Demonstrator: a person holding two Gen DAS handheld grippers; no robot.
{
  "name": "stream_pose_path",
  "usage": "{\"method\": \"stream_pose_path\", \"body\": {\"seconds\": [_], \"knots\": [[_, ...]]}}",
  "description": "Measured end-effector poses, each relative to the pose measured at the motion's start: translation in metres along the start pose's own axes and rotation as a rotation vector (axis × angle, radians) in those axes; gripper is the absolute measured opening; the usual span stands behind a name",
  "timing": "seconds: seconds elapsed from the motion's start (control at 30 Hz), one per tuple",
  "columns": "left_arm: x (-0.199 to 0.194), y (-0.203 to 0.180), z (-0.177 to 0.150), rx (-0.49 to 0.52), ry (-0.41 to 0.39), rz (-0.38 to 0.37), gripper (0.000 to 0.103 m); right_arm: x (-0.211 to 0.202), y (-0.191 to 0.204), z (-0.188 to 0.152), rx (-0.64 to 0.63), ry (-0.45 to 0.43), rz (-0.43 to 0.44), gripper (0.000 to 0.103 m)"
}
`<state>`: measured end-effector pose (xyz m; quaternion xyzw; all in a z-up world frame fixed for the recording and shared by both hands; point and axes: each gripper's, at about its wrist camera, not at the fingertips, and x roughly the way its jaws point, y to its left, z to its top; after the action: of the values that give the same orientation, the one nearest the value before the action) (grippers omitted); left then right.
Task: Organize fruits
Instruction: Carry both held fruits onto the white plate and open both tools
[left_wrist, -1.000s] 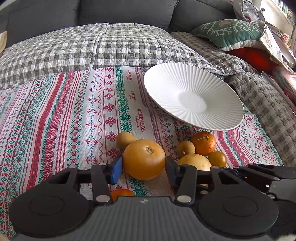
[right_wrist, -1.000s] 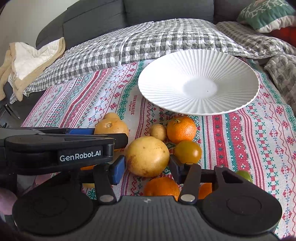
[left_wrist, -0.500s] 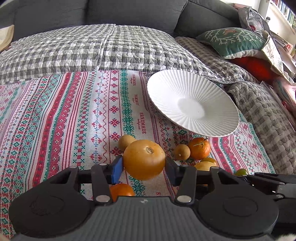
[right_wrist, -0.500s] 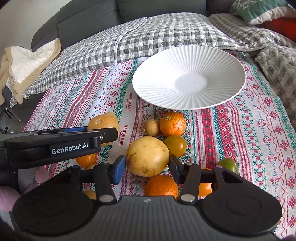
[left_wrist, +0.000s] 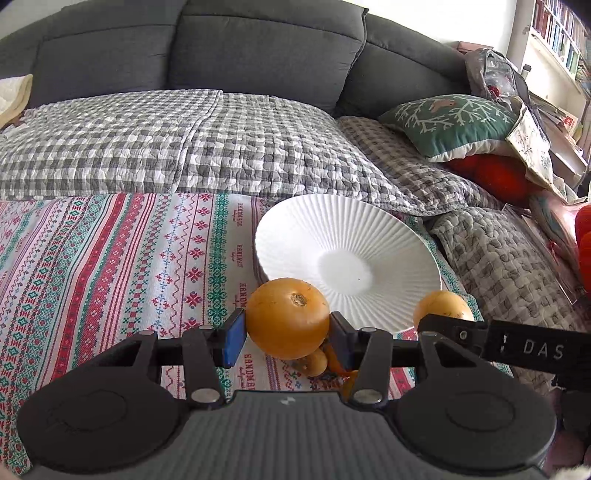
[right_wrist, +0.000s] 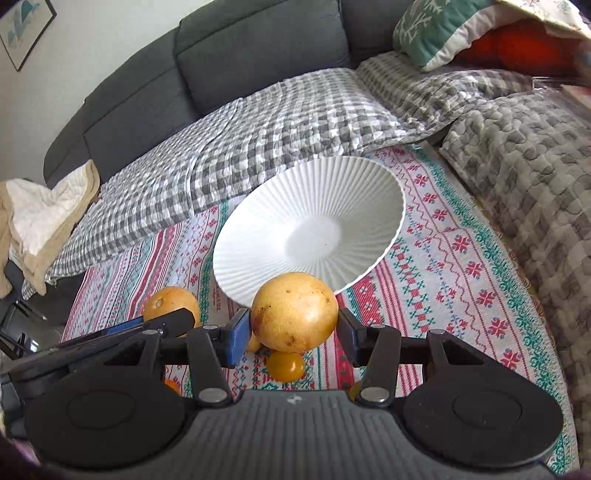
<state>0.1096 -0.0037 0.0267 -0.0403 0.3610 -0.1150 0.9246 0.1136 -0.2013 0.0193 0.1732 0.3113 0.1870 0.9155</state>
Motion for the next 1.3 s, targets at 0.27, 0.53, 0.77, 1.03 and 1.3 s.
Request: {"method": "stream_pose_path", "body": {"seconds": [0.27,0.53,0.77,1.03,1.3], "knots": [[0.037,-0.027,0.012,0.123,-0.058,-0.035,0.038,0.021,-0.017,0.031,0.011,-0.069,-0.022,0.047],[0.081,-0.039,0.015,0.186,-0.051,-0.039,0.038,0.055,-0.033,0.045,-0.013,-0.045,-0.031,0.047],[0.101,-0.044,0.015,0.220,-0.049,-0.026,0.038,0.070,-0.033,0.048,-0.034,-0.029,-0.020,0.047],[0.105,-0.045,0.016,0.226,-0.065,-0.026,0.039,0.074,-0.030,0.048,-0.076,-0.031,-0.027,0.048],[0.097,-0.043,0.016,0.221,-0.057,-0.007,0.079,0.058,-0.027,0.047,-0.060,-0.036,-0.013,0.072]]}}
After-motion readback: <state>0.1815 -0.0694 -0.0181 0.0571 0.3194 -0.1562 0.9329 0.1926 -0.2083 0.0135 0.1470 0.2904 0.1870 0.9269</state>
